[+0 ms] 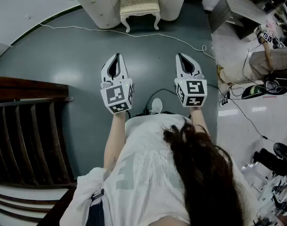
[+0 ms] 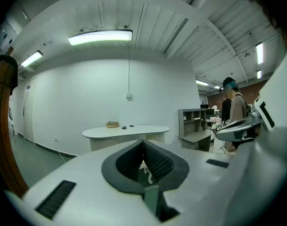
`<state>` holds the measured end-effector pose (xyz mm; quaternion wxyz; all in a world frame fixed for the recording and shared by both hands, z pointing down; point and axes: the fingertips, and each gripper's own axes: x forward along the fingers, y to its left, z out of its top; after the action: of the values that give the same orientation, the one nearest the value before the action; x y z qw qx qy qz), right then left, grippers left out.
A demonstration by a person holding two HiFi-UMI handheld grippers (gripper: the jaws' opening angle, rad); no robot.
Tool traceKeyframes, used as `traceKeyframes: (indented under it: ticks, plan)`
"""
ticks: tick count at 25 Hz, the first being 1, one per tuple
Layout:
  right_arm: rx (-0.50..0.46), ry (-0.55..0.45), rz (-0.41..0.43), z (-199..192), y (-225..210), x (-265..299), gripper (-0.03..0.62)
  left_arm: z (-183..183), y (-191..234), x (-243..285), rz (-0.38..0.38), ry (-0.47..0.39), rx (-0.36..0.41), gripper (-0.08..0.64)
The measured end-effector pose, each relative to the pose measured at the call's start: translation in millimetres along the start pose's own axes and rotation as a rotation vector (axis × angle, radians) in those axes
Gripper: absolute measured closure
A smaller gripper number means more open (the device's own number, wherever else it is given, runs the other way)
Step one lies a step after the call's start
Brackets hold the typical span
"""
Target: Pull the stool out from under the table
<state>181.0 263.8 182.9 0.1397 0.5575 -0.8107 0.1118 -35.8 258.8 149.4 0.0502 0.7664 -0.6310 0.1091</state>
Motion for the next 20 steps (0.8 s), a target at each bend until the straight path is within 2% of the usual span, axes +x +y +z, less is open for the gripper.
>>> traceKeyframes:
  ticks: [8, 17, 20]
  plan:
    - [-0.009, -0.007, 0.013, 3, -3, 0, 0.563, 1, -5, 7, 0.008, 0.004, -0.041, 0.534]
    - [0.060, -0.035, 0.019, 2, -11, 7, 0.563, -2, -3, 17, 0.018, 0.019, -0.049, 0.532]
    - [0.055, -0.027, 0.020, -2, -12, 8, 0.563, -3, -4, 20, 0.020, 0.030, -0.049, 0.532]
